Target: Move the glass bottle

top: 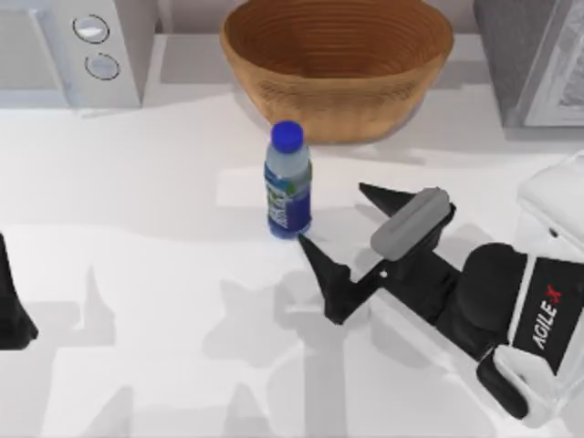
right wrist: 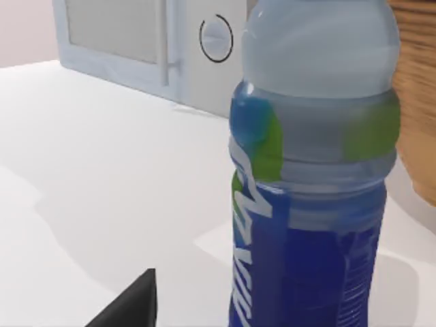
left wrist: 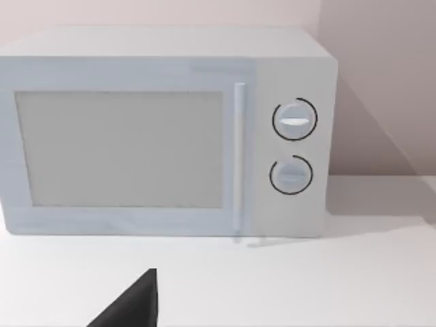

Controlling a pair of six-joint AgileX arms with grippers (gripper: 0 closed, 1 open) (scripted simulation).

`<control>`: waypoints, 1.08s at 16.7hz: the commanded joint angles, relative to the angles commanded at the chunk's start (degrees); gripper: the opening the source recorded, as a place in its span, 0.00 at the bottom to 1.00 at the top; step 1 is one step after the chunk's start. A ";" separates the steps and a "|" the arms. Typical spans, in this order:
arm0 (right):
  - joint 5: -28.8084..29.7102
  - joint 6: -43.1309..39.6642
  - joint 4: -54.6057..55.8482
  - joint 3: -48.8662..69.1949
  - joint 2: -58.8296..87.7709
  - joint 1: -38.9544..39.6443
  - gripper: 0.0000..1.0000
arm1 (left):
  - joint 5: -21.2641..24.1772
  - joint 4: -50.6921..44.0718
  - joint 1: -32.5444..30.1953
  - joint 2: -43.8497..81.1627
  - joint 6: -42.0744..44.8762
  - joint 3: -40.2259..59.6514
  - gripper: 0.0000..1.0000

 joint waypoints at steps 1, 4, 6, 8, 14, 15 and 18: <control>0.14 -0.01 -1.17 1.62 0.42 0.22 1.00 | 0.00 0.00 0.00 0.00 0.00 0.00 1.00; 0.84 -0.02 -6.06 8.24 2.15 0.95 1.00 | 0.00 0.00 0.00 0.00 0.00 0.00 1.00; 1.41 -0.03 -9.82 13.24 3.39 1.49 1.00 | 0.00 0.00 0.00 0.00 0.00 0.00 1.00; 1.93 -0.04 -13.32 17.83 4.47 1.99 1.00 | 0.00 0.00 0.00 0.00 0.00 0.00 1.00; 2.48 -0.04 -17.10 22.77 5.66 2.51 1.00 | 0.00 0.00 0.00 0.00 0.00 0.00 1.00; 2.48 -0.04 -17.10 22.77 5.66 2.51 1.00 | 0.00 0.00 0.00 0.00 0.00 0.00 1.00; 2.48 -0.04 -17.10 22.77 5.66 2.51 0.85 | 0.00 0.00 0.00 0.00 0.00 0.00 1.00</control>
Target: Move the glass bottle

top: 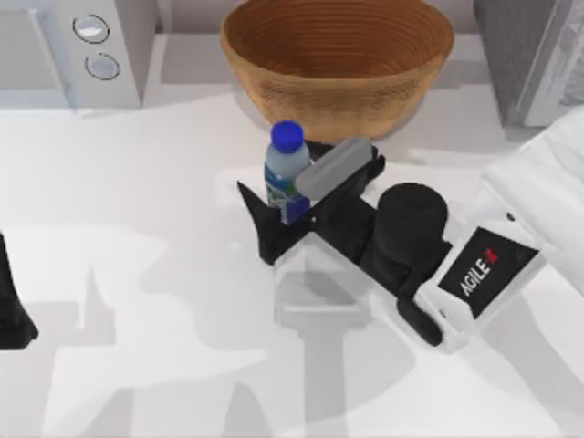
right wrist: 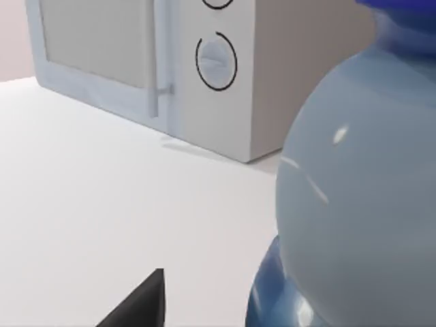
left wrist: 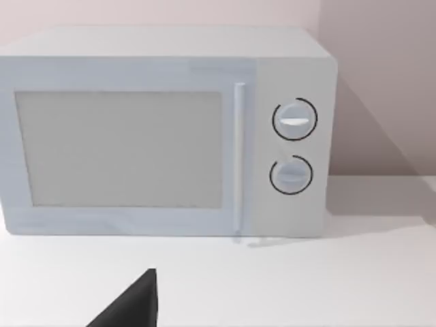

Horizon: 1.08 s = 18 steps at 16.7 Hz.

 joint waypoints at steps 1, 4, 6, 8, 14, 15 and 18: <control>0.00 0.00 0.00 0.00 0.00 0.00 0.77 | 0.00 0.00 0.00 0.00 0.00 0.00 1.00; 0.00 0.00 0.00 0.00 0.00 0.00 0.55 | 0.00 0.00 0.00 0.00 0.00 0.00 1.00; 0.00 0.00 0.00 0.00 0.00 0.00 0.40 | 0.00 0.00 0.00 0.00 0.00 0.00 1.00; 0.00 0.00 0.00 0.00 0.00 0.00 0.25 | 0.00 0.00 0.00 0.00 0.00 0.00 1.00; 0.00 0.00 0.00 0.00 0.00 0.00 0.00 | 0.00 0.00 0.00 0.00 0.00 0.00 1.00; 0.00 0.00 0.00 0.00 0.00 0.00 0.00 | 0.00 0.00 0.00 0.00 0.00 0.00 1.00; 0.00 0.00 0.00 0.00 0.00 0.00 0.00 | 0.00 0.00 0.00 0.00 0.00 0.00 1.00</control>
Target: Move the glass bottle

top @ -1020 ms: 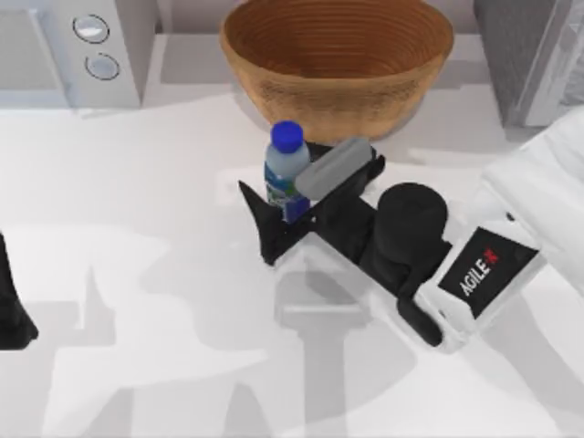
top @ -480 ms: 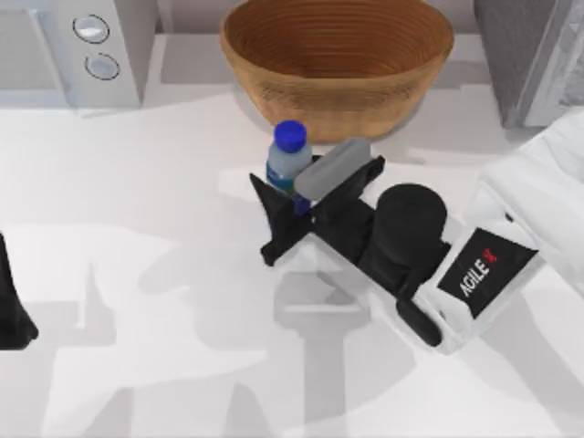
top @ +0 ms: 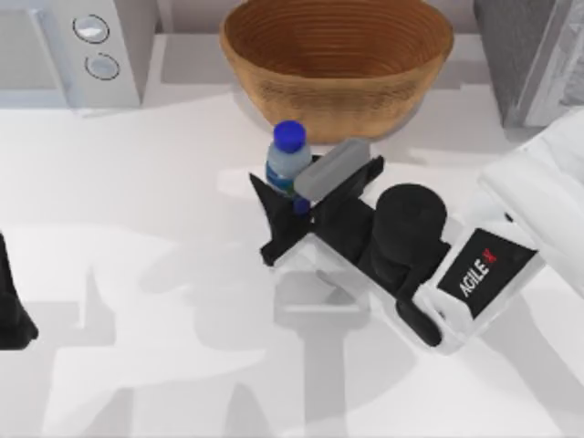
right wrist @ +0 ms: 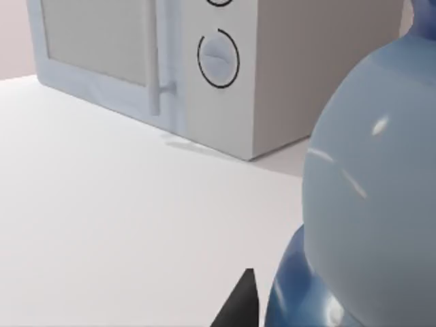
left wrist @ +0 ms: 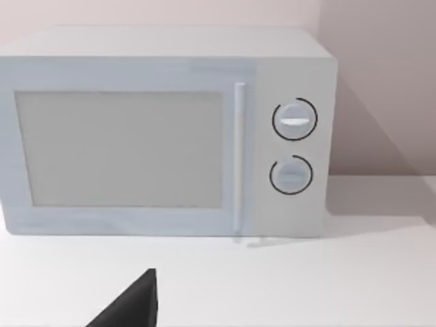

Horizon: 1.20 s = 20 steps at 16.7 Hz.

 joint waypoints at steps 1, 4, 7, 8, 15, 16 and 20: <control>0.00 0.00 0.00 0.00 0.00 0.00 0.00 | 0.00 0.00 0.00 0.00 0.00 0.00 1.00; -0.73 0.03 0.32 -0.37 -0.20 -0.87 0.00 | 0.00 0.00 0.00 0.00 0.00 0.00 1.00; -6.24 0.01 2.12 -2.87 -1.14 -6.30 0.00 | 0.00 0.00 0.00 0.00 0.00 0.00 1.00; -9.28 0.00 2.89 -4.21 -1.76 -9.32 0.00 | 0.00 0.00 0.00 0.00 0.00 0.00 1.00; -40.40 -0.04 8.55 -17.34 -9.54 -40.62 0.00 | 0.00 0.00 0.00 0.00 0.00 0.00 1.00; -44.67 -0.05 9.22 -19.29 -10.89 -44.91 0.00 | 0.00 0.00 0.00 0.00 0.00 0.00 1.00; -55.92 -0.09 10.91 -25.48 -15.67 -56.21 0.00 | 0.00 0.00 0.00 0.00 0.00 0.00 1.00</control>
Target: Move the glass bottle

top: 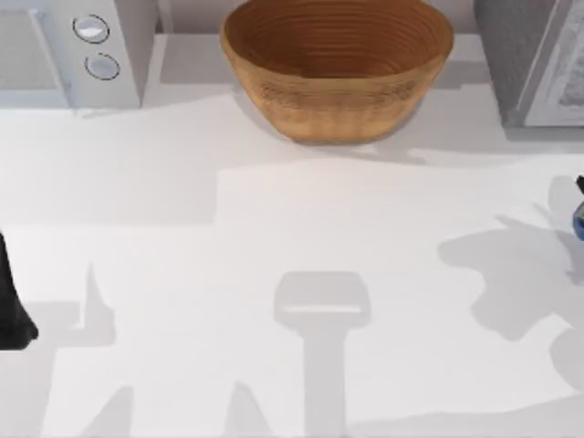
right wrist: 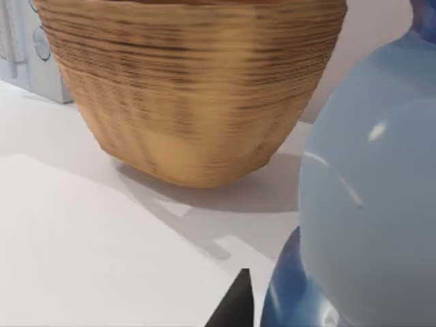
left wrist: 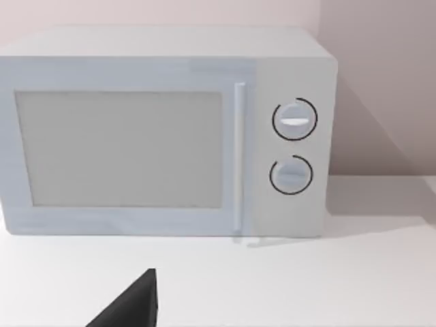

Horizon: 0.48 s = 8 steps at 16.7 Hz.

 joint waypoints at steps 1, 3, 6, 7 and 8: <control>-1.32 -0.01 0.17 -0.89 -0.77 -1.33 0.00 | 0.00 0.00 0.00 0.00 0.00 0.00 1.00; -2.12 -0.01 0.25 -1.46 -1.28 -2.13 0.00 | 0.00 0.00 0.00 0.00 0.00 0.00 1.00; -2.01 0.08 0.13 -1.28 -0.95 -1.90 0.00 | 0.00 0.00 0.00 0.00 0.00 0.00 1.00; -1.86 0.07 0.20 -1.13 -0.76 -1.74 0.00 | 0.00 0.00 0.00 0.00 0.00 0.00 1.00; -1.23 0.03 0.43 -0.58 -0.03 -1.14 0.00 | 0.00 0.00 0.00 0.00 0.00 0.00 1.00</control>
